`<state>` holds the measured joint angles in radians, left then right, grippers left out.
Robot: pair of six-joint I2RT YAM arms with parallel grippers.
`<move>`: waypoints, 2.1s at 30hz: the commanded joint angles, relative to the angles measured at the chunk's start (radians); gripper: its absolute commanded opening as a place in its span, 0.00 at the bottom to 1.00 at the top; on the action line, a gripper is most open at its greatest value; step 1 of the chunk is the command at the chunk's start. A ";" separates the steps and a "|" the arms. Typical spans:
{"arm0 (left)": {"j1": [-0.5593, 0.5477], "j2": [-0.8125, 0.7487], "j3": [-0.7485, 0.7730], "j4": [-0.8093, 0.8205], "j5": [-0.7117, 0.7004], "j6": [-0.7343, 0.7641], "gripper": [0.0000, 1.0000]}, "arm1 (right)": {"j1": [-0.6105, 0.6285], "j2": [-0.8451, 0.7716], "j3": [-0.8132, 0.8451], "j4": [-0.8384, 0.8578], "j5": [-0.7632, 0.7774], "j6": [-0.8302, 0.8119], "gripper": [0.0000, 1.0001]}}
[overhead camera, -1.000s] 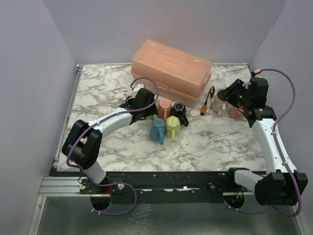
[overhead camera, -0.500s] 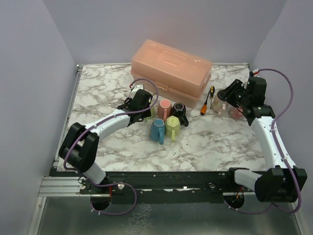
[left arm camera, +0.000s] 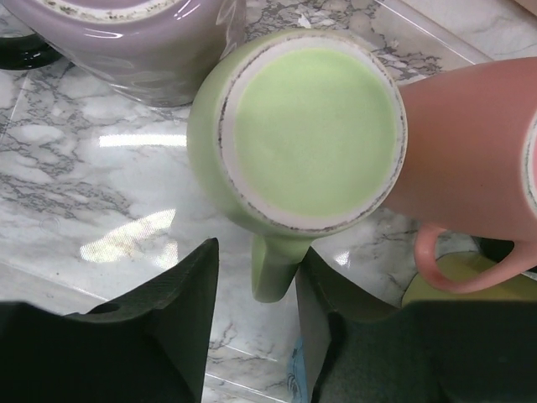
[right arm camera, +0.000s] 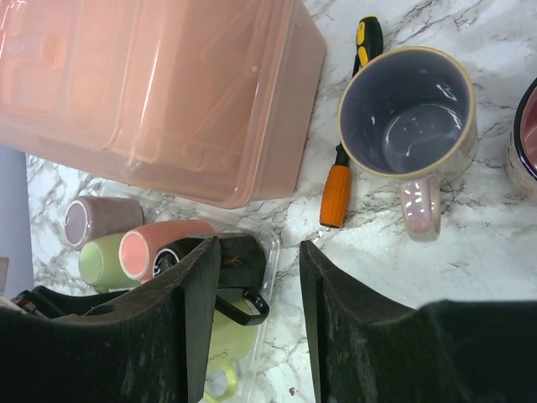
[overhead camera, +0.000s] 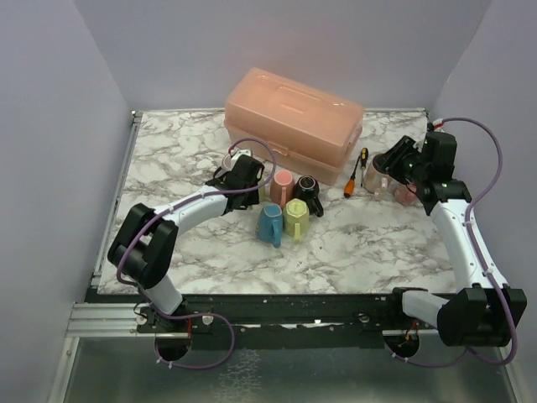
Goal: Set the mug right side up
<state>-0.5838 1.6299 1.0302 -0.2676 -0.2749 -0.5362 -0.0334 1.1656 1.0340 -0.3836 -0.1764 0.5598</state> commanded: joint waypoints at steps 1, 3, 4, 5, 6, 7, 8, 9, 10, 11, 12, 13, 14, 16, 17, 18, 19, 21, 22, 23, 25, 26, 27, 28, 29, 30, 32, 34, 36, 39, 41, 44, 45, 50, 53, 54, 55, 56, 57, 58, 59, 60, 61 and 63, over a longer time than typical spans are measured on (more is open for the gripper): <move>0.003 0.029 0.042 -0.004 0.028 0.028 0.39 | 0.006 -0.016 -0.003 0.008 -0.009 0.007 0.47; 0.002 0.035 0.046 -0.004 0.024 0.028 0.36 | 0.006 -0.018 -0.003 0.009 -0.007 0.009 0.47; 0.002 0.037 0.049 -0.004 0.022 0.028 0.35 | 0.006 -0.019 -0.002 0.008 -0.007 0.009 0.47; 0.002 0.039 0.052 -0.004 0.020 0.028 0.35 | 0.006 -0.018 -0.004 0.008 -0.006 0.011 0.47; 0.002 0.039 0.055 -0.005 0.017 0.028 0.34 | 0.006 -0.021 -0.003 0.008 -0.005 0.011 0.47; 0.002 0.040 0.056 -0.005 0.015 0.028 0.34 | 0.006 -0.023 -0.005 0.007 -0.003 0.012 0.47; 0.002 0.039 0.060 -0.005 0.012 0.029 0.34 | 0.006 -0.023 -0.007 0.008 -0.002 0.013 0.47; 0.002 0.040 0.061 -0.004 0.011 0.032 0.34 | 0.006 -0.023 -0.008 0.009 -0.001 0.014 0.47; 0.002 0.040 0.065 -0.005 0.007 0.033 0.34 | 0.006 -0.023 -0.008 0.011 -0.001 0.014 0.47; 0.002 0.040 0.065 -0.005 0.006 0.032 0.33 | 0.006 -0.022 -0.008 0.011 -0.001 0.017 0.47; 0.002 0.041 0.066 -0.005 0.005 0.033 0.32 | 0.006 -0.022 -0.009 0.010 0.001 0.018 0.47; 0.002 0.043 0.067 -0.004 0.004 0.034 0.30 | 0.006 -0.023 -0.009 0.009 0.002 0.019 0.47; 0.002 0.042 0.067 -0.005 0.001 0.035 0.27 | 0.006 -0.023 -0.008 0.009 0.002 0.020 0.47; 0.002 0.043 0.068 -0.003 -0.005 0.035 0.20 | 0.007 -0.024 -0.007 0.007 0.009 0.022 0.47; 0.003 0.043 0.069 -0.005 -0.005 0.036 0.15 | 0.007 -0.024 -0.006 0.006 0.012 0.023 0.47; 0.002 0.042 0.072 -0.005 -0.007 0.040 0.10 | 0.007 -0.024 -0.006 0.006 0.012 0.023 0.47; 0.002 0.041 0.073 -0.005 -0.007 0.042 0.05 | 0.008 -0.024 -0.005 0.006 0.010 0.023 0.47; 0.002 0.035 0.078 -0.005 -0.007 0.046 0.00 | 0.007 -0.023 -0.005 0.006 0.006 0.025 0.47; 0.002 0.031 0.078 -0.004 -0.004 0.048 0.00 | 0.007 -0.023 -0.004 0.005 0.004 0.025 0.47; 0.002 0.027 0.079 -0.003 0.002 0.054 0.00 | 0.007 -0.024 -0.004 0.009 0.000 0.023 0.47; 0.002 0.017 0.075 0.003 0.017 0.074 0.00 | 0.009 -0.035 -0.018 0.035 -0.010 0.020 0.47; 0.002 0.010 0.071 0.008 0.026 0.089 0.00 | 0.010 -0.044 -0.030 0.054 -0.013 0.019 0.47; 0.002 0.001 0.064 0.016 0.037 0.099 0.00 | 0.010 -0.055 -0.040 0.073 -0.019 0.018 0.47; 0.002 -0.011 0.056 0.027 0.052 0.107 0.00 | 0.010 -0.064 -0.049 0.089 -0.026 0.015 0.48; 0.002 -0.027 0.047 0.037 0.067 0.115 0.00 | 0.010 -0.073 -0.057 0.105 -0.032 0.012 0.49; 0.002 -0.043 0.039 0.045 0.083 0.122 0.00 | 0.010 -0.082 -0.064 0.119 -0.039 0.008 0.50; 0.002 -0.083 0.026 0.070 0.118 0.139 0.00 | 0.010 -0.099 -0.072 0.148 -0.055 0.002 0.51; 0.002 -0.128 0.006 0.105 0.148 0.160 0.00 | 0.010 -0.114 -0.086 0.180 -0.076 0.000 0.52; 0.002 -0.174 -0.016 0.148 0.177 0.186 0.00 | 0.012 -0.126 -0.100 0.213 -0.102 0.003 0.52; 0.002 -0.234 -0.039 0.197 0.194 0.205 0.00 | 0.012 -0.142 -0.123 0.269 -0.145 0.015 0.53; 0.002 -0.264 -0.028 0.208 0.186 0.204 0.00 | 0.012 -0.147 -0.131 0.297 -0.178 0.023 0.53; 0.002 -0.297 0.002 0.210 0.186 0.199 0.00 | 0.012 -0.135 -0.120 0.298 -0.201 0.037 0.53; 0.003 -0.309 0.011 0.213 0.186 0.198 0.00 | 0.013 -0.130 -0.114 0.297 -0.218 0.037 0.53; 0.003 -0.364 0.062 0.240 0.189 0.219 0.00 | 0.017 -0.129 -0.116 0.372 -0.340 0.060 0.64; 0.003 -0.379 0.116 0.275 0.238 0.225 0.00 | 0.023 -0.120 -0.116 0.461 -0.423 0.103 0.90; 0.003 -0.380 0.137 0.296 0.262 0.222 0.00 | 0.028 -0.112 -0.114 0.479 -0.441 0.122 0.92; 0.003 -0.381 0.155 0.313 0.286 0.218 0.00 | 0.033 -0.105 -0.115 0.499 -0.461 0.140 0.93; 0.001 -0.386 0.166 0.344 0.318 0.214 0.00 | 0.033 -0.101 -0.115 0.523 -0.476 0.156 0.93; 0.001 -0.390 0.172 0.381 0.344 0.207 0.00 | 0.058 -0.098 -0.117 0.556 -0.485 0.172 0.94; 0.001 -0.392 0.179 0.416 0.366 0.194 0.00 | 0.074 -0.096 -0.120 0.585 -0.497 0.181 0.94; 0.001 -0.393 0.191 0.445 0.390 0.184 0.00 | 0.089 -0.092 -0.123 0.615 -0.511 0.191 0.94; 0.001 -0.388 0.206 0.464 0.416 0.176 0.00 | 0.106 -0.087 -0.125 0.648 -0.528 0.202 0.94; 0.002 -0.381 0.227 0.479 0.449 0.162 0.00 | 0.122 -0.083 -0.127 0.684 -0.546 0.217 0.94; 0.001 -0.362 0.266 0.504 0.518 0.120 0.00 | 0.159 -0.069 -0.129 0.767 -0.586 0.250 0.94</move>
<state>-0.5819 1.2865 1.1923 0.0219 0.0650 -0.3481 0.0689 1.0775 0.9165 0.1810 -0.6369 0.7307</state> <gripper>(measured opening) 0.151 0.934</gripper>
